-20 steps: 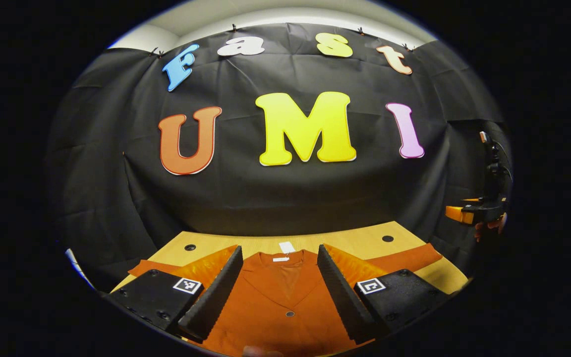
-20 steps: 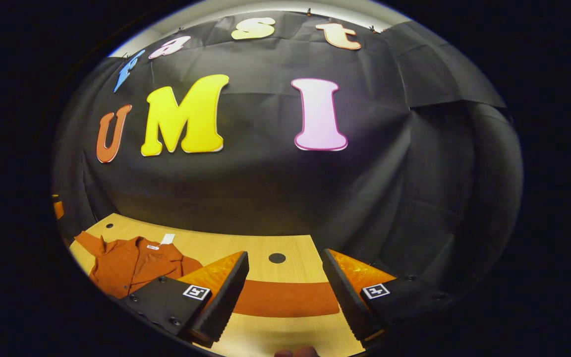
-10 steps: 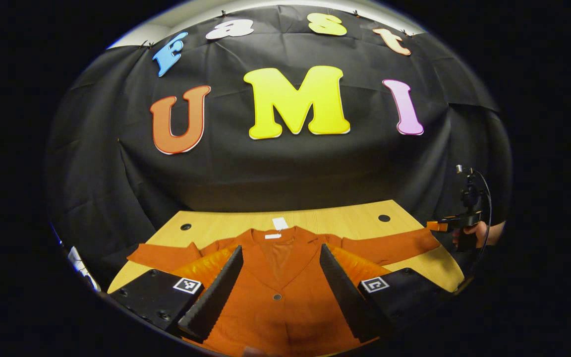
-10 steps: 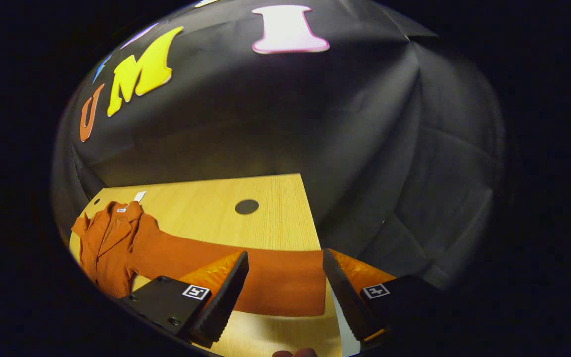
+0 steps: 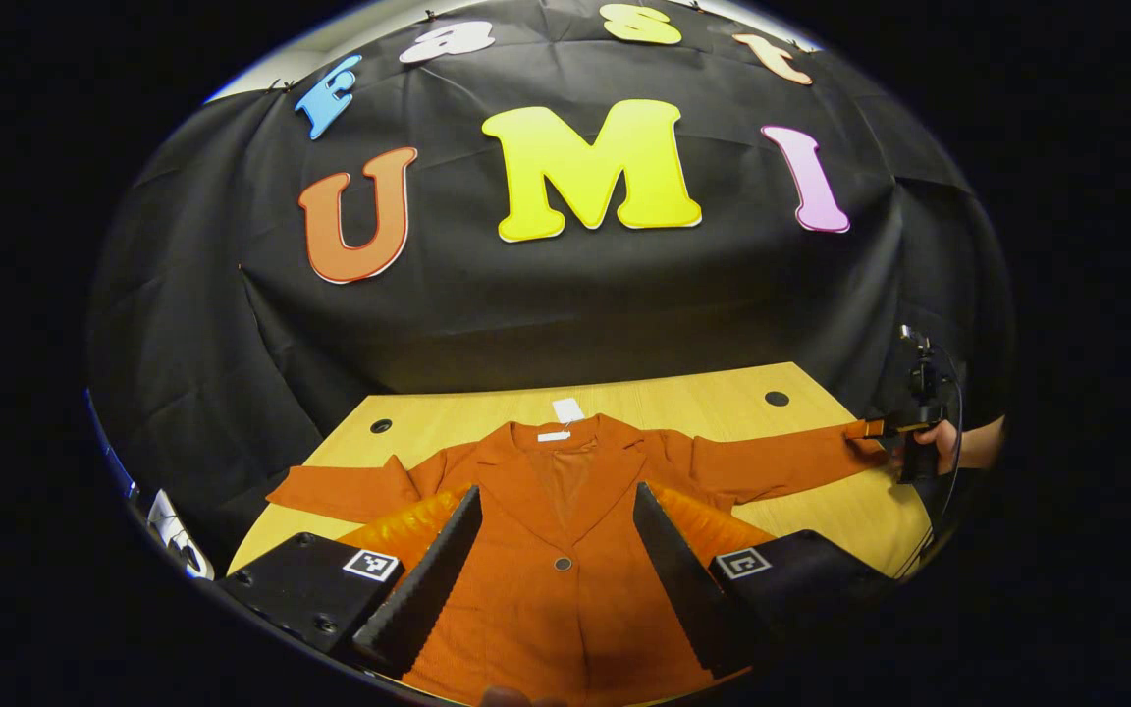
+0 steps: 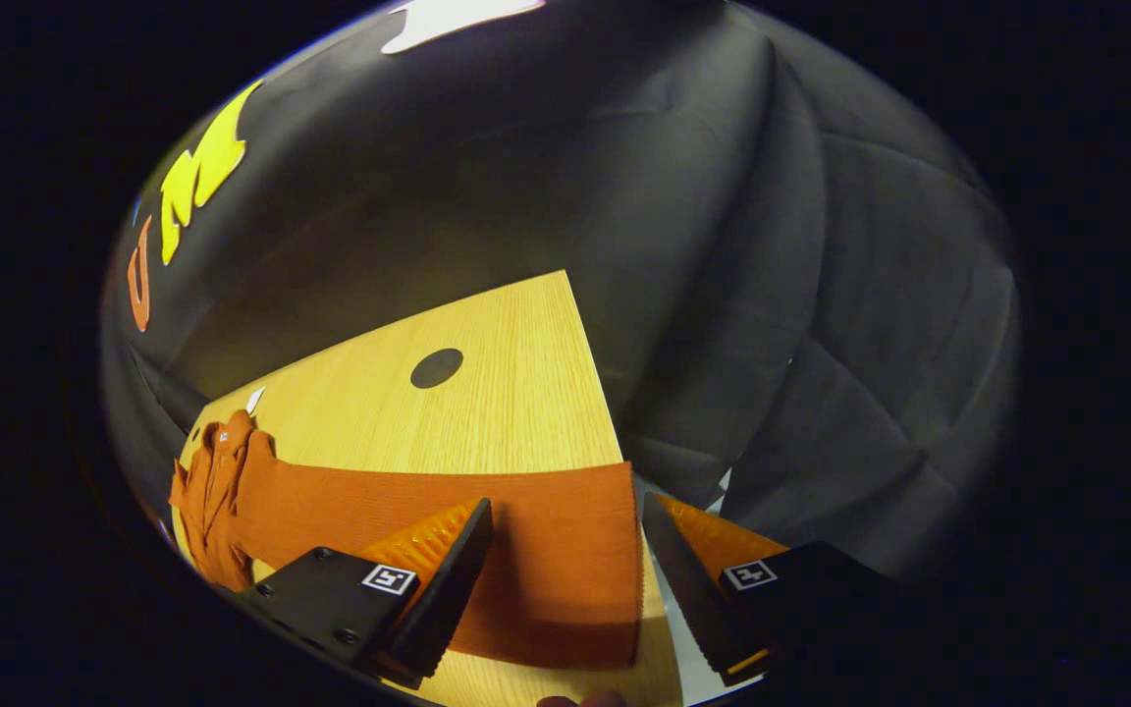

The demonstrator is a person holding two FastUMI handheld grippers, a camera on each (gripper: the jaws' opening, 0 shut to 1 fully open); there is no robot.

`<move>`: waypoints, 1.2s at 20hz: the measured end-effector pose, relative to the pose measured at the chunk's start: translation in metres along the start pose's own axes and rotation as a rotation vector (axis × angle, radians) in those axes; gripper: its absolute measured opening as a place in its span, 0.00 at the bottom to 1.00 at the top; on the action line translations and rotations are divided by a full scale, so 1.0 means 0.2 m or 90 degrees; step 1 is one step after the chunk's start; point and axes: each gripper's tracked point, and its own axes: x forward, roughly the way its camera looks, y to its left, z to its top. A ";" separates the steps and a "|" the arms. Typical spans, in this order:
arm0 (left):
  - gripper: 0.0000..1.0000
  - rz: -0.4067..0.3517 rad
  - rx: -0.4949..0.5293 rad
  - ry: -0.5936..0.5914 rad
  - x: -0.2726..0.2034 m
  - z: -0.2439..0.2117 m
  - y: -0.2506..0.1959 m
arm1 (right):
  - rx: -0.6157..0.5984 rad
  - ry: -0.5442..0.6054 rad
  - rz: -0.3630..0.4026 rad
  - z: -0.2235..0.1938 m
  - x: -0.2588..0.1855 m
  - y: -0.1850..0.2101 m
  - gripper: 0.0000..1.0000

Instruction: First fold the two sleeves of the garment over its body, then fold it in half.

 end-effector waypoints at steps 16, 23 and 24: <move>1.00 0.004 -0.026 -0.027 0.04 0.03 0.09 | 0.002 -0.018 -0.031 0.21 -0.30 0.19 0.03; 1.00 0.002 -0.060 -0.077 0.02 0.02 0.38 | 0.012 -0.057 0.003 0.33 -0.62 0.84 0.03; 1.00 0.004 -0.062 -0.086 0.01 0.02 0.45 | 0.019 -0.060 0.012 0.34 -0.66 0.97 0.03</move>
